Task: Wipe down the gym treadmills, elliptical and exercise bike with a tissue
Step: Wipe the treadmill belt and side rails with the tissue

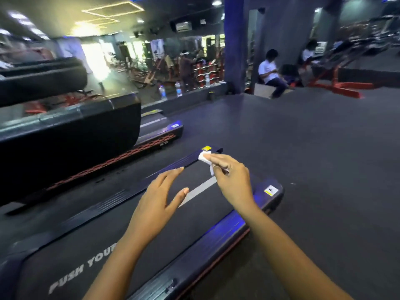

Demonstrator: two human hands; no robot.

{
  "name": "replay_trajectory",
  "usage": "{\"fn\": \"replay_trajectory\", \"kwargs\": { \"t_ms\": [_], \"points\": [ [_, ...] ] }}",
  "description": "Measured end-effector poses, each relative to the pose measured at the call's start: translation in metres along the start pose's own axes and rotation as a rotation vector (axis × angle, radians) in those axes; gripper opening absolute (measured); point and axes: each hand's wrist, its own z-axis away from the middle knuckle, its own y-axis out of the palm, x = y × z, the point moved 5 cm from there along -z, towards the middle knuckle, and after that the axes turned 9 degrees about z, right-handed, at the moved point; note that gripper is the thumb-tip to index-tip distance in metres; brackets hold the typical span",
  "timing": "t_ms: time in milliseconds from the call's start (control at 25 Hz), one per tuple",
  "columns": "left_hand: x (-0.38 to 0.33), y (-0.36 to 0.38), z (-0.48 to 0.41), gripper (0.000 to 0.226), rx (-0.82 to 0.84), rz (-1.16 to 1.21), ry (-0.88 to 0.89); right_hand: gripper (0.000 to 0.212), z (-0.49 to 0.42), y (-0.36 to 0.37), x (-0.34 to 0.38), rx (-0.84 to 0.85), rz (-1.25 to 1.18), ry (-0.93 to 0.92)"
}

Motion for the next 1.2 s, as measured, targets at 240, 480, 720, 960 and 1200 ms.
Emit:
{"fn": "replay_trajectory", "kwargs": {
  "t_ms": [240, 480, 720, 960, 1200],
  "points": [
    [-0.067, -0.052, -0.011, 0.054, -0.442, -0.416, 0.197, 0.031, -0.074, 0.031, 0.013, 0.2, -0.26, -0.223],
    [-0.068, -0.106, -0.044, 0.072, -0.526, -0.875, 0.04, 0.033, -0.118, 0.06, 0.044, 0.435, -0.622, -0.3],
    [-0.045, -0.113, -0.057, 0.086, -0.412, -0.979, -0.295, 0.034, -0.134, 0.085, 0.05, 0.658, -0.751, -0.201],
    [-0.045, -0.121, -0.056, 0.092, -0.297, -1.085, -0.34, 0.035, -0.133, 0.111, 0.047, 0.58, -0.849, -0.013],
    [-0.034, -0.128, -0.054, 0.086, -0.304, -1.143, -0.283, 0.034, -0.106, 0.12, 0.074, 0.28, -0.947, -0.054]
  ]
}}
